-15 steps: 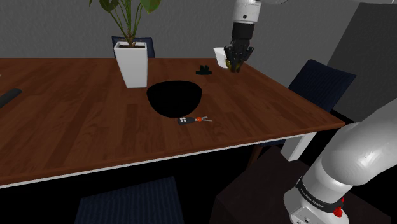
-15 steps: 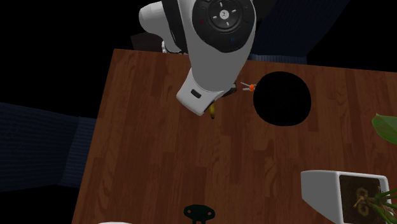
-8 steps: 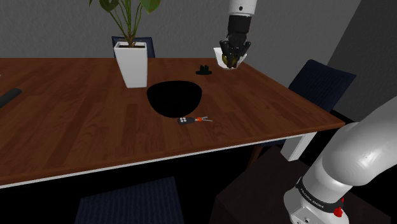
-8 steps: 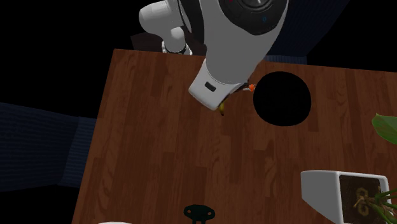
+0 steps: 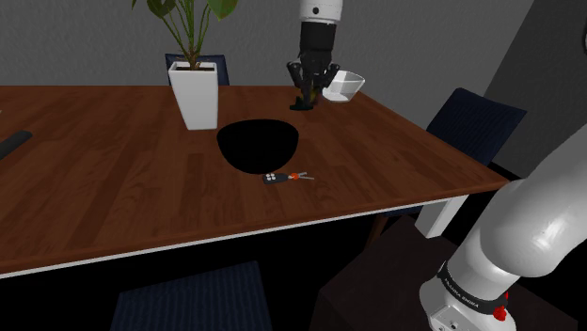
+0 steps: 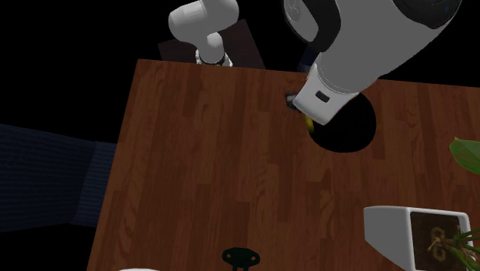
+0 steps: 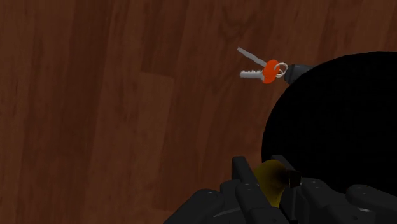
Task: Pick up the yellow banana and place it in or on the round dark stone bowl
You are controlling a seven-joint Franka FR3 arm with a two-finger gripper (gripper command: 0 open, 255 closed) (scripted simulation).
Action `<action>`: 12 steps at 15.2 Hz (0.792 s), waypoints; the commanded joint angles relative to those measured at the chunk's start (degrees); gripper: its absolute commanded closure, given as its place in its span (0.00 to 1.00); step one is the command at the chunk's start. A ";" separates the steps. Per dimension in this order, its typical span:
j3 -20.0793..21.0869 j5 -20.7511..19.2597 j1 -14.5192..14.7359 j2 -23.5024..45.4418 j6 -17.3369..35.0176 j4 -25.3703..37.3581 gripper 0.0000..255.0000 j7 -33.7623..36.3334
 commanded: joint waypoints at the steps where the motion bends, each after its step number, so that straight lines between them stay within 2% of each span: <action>1: 1.81 0.07 1.15 1.84 0.15 1.90 1.00 3.09; 8: 7.80 -1.98 5.83 11.99 0.00 12.64 1.00 13.98; 12: 7.68 -1.74 5.80 11.26 3.27 8.66 1.00 13.62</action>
